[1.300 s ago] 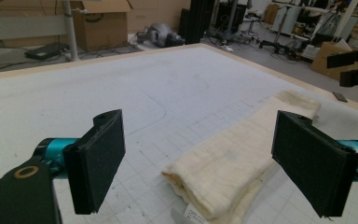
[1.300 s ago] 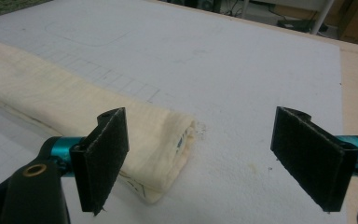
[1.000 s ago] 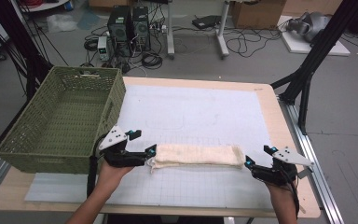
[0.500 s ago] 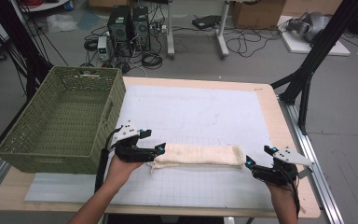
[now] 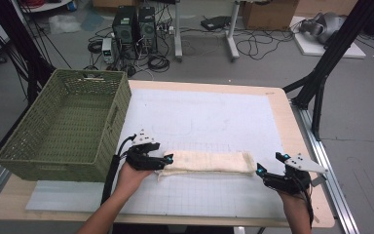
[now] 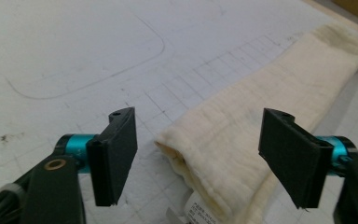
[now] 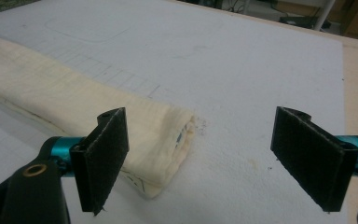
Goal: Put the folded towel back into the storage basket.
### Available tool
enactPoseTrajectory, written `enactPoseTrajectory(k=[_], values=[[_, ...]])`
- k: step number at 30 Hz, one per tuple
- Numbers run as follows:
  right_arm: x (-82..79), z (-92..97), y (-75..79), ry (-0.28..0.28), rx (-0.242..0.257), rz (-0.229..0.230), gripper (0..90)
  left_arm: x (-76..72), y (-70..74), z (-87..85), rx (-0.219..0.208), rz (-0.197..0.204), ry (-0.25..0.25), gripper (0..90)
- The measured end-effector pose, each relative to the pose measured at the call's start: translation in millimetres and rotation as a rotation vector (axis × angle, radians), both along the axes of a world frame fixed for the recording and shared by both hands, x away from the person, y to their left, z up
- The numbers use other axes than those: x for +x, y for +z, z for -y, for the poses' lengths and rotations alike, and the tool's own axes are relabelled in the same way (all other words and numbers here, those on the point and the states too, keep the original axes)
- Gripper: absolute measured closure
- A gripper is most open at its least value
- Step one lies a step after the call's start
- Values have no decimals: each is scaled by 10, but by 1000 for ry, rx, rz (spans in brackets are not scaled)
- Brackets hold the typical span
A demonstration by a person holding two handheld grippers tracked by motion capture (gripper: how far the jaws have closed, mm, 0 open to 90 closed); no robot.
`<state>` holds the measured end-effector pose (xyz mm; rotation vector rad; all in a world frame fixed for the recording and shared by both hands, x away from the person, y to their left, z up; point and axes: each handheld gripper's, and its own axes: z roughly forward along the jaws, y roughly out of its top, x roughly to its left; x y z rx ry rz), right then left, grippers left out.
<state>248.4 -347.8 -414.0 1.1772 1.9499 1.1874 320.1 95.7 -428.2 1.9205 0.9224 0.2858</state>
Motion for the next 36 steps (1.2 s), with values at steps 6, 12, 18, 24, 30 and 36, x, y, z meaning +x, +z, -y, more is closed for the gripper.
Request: enactPoseTrajectory(k=[6, 12, 18, 24, 30, 36], values=[[0, -3, -1, 0, -1, 1, 175, 23, -53, 31, 44, -42, 9, 344], [3, -2, -10, 2, 1, -5, 174, 9, -139, 37, 73, -74, 11, 357], [6, -11, -17, 2, 3, -10, 175, -28, -196, 70, 100, -72, 5, 362], [6, -19, -21, 1, -1, -16, 174, -96, -187, 123, 165, -27, -27, 449], [9, -4, -27, -6, -5, -18, 176, -147, -177, 181, 164, -18, -79, 725], [8, 19, -17, -32, 4, -10, 177, -133, -190, 162, 119, -36, -80, 825]])
